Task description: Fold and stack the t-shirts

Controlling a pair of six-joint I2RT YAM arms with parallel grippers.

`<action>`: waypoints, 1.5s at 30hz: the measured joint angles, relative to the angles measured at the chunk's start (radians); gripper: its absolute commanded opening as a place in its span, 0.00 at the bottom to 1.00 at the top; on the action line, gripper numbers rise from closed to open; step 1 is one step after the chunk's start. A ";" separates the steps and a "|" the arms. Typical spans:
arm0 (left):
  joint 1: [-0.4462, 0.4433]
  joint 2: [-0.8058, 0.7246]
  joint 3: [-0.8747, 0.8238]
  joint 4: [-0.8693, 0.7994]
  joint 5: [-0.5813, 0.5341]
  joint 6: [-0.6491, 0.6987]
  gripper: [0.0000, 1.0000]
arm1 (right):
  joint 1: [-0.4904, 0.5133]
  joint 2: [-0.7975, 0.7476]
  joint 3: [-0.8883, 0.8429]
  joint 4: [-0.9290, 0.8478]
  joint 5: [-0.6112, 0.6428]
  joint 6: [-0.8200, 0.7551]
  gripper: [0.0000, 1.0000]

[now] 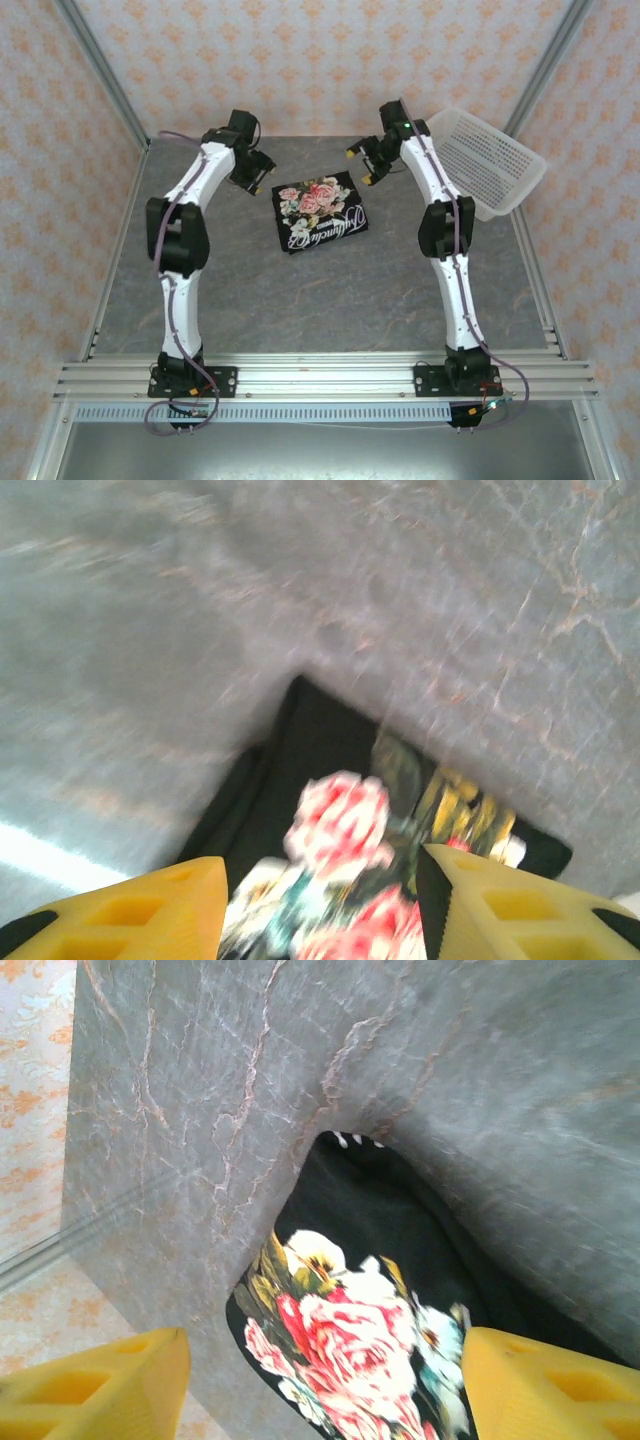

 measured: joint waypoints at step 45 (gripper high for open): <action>-0.179 -0.014 -0.208 0.166 -0.146 -0.031 0.63 | 0.117 -0.771 -1.214 0.475 0.124 0.040 0.75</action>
